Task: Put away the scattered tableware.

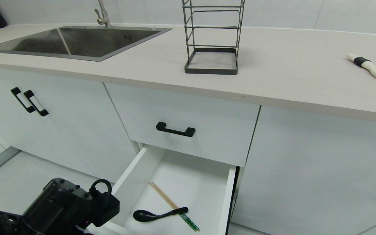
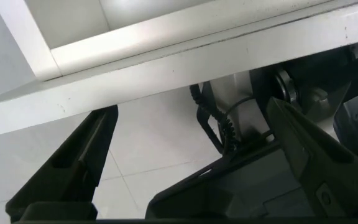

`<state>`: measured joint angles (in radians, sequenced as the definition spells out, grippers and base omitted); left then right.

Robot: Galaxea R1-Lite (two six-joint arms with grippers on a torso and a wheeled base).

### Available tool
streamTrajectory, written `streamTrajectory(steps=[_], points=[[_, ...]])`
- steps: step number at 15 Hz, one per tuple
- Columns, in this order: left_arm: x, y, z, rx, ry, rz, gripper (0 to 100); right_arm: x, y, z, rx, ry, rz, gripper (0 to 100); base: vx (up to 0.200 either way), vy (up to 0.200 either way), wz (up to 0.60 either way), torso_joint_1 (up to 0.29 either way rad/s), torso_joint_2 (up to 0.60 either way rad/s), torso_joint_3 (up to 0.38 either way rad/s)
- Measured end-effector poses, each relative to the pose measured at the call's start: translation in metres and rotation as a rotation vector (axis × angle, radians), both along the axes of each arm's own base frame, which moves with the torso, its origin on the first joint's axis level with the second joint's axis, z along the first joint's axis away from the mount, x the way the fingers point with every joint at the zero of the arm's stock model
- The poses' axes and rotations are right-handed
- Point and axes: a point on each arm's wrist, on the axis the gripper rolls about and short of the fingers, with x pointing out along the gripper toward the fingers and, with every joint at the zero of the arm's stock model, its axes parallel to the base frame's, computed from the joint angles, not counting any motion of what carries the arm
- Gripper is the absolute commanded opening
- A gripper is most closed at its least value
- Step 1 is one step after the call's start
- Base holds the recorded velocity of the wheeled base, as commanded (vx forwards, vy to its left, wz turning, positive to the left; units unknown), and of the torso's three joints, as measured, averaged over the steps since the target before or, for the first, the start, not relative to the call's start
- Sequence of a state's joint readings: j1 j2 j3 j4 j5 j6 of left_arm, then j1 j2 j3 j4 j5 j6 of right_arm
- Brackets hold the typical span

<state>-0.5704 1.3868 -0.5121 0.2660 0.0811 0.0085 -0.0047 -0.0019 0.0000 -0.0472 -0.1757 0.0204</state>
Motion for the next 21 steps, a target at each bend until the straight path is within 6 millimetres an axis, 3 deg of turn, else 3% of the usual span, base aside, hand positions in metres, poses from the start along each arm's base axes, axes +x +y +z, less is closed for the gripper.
streamTrajectory(steps=[21], points=[[0.032,-0.019,-0.006,-0.127,-0.187,0.002,100,0.000,0.001,0.000,0.026,-0.003,0.025,100,0.000,0.000,0.00,0.000,0.00,0.000]])
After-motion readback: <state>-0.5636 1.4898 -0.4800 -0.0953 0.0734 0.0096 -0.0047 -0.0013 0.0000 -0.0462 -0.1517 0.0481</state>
